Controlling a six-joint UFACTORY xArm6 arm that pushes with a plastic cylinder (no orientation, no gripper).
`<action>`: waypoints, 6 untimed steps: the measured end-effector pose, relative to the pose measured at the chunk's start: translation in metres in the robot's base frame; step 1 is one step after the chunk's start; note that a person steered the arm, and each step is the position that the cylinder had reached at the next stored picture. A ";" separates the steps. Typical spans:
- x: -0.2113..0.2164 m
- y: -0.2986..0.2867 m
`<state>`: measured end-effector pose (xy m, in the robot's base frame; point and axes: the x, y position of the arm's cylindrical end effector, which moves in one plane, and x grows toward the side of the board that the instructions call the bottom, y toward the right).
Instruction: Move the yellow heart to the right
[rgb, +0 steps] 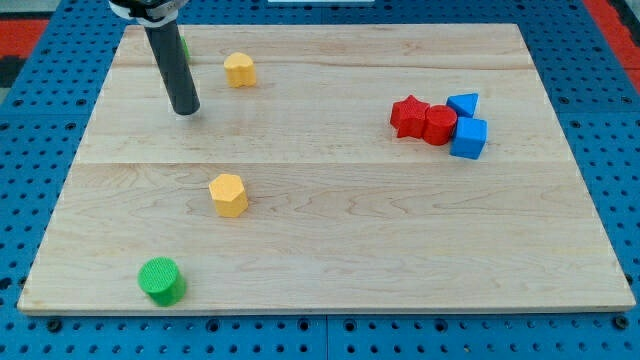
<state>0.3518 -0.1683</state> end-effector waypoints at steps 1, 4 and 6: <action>-0.010 0.004; -0.052 0.107; -0.044 0.085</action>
